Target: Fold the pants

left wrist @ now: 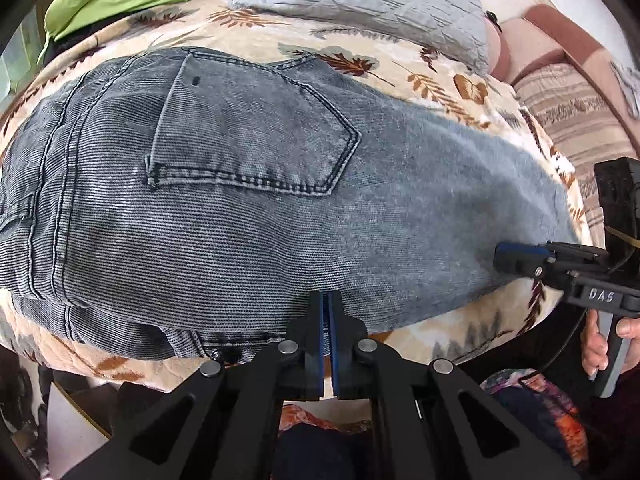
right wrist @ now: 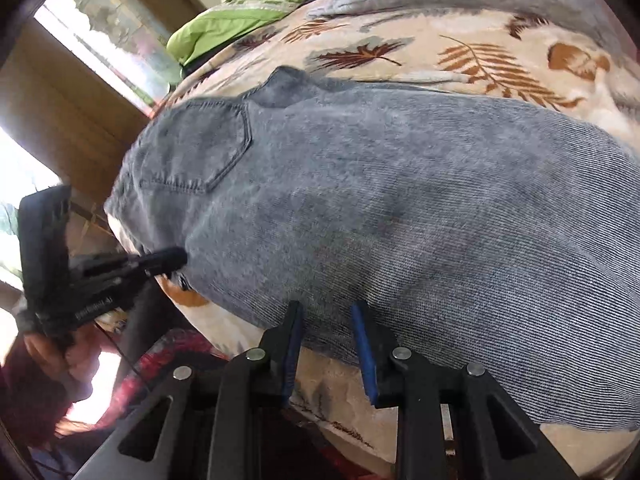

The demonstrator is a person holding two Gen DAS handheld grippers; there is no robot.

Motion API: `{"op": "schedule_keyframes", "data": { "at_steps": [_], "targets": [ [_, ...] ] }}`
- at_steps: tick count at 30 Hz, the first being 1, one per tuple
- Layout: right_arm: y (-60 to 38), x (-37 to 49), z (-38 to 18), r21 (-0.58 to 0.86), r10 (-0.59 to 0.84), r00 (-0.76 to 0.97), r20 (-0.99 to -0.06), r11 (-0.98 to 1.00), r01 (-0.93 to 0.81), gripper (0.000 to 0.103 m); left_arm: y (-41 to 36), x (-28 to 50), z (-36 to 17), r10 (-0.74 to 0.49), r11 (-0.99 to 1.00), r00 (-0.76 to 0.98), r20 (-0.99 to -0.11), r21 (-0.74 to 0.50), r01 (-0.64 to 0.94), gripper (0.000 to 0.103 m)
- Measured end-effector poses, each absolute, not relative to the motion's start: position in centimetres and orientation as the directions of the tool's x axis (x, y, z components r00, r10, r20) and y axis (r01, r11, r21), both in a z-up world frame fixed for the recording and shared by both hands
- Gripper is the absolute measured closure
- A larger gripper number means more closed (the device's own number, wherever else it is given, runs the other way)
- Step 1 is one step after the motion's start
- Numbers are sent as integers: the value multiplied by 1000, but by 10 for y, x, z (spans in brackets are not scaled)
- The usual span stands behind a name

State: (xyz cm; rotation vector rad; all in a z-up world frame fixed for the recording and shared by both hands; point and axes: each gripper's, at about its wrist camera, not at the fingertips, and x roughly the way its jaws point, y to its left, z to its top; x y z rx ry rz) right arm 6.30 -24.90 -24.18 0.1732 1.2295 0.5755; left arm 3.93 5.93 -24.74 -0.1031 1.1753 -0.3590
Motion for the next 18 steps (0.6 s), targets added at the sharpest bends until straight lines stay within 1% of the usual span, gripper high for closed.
{"op": "schedule_keyframes", "data": {
  "at_steps": [4, 5, 6, 7, 8, 12, 16, 18],
  "targets": [
    [-251, 79, -208, 408, 523, 336, -784, 841, -356, 73, 60, 41, -226, -354, 932, 423, -834, -275, 237, 99],
    [-248, 87, -201, 406, 527, 348, -775, 838, -364, 71, 59, 43, -222, -358, 930, 439, -824, -273, 247, 99],
    [-242, 96, -195, 401, 527, 356, -772, 837, -372, 63, 56, 44, -220, -365, 927, 447, -817, -275, 255, 99],
    [-237, 106, -190, 384, 518, 369, -772, 842, -379, 43, 54, 47, -219, -374, 923, 446, -813, -280, 263, 99],
    [-231, 116, -186, 370, 510, 382, -771, 847, -383, 37, 51, 49, -220, -385, 918, 441, -810, -288, 272, 99],
    [-200, 155, -179, 364, 537, 387, -750, 823, -436, 36, 44, 56, -231, -390, 914, 415, -822, -290, 284, 99],
    [-165, 188, -194, 312, 513, 335, -790, 807, -501, 36, 47, 59, -251, -387, 916, 365, -847, -306, 261, 99],
    [-155, 203, -207, 303, 503, 298, -811, 798, -521, 39, 52, 58, -253, -410, 907, 370, -834, -331, 259, 99]
  ]
}}
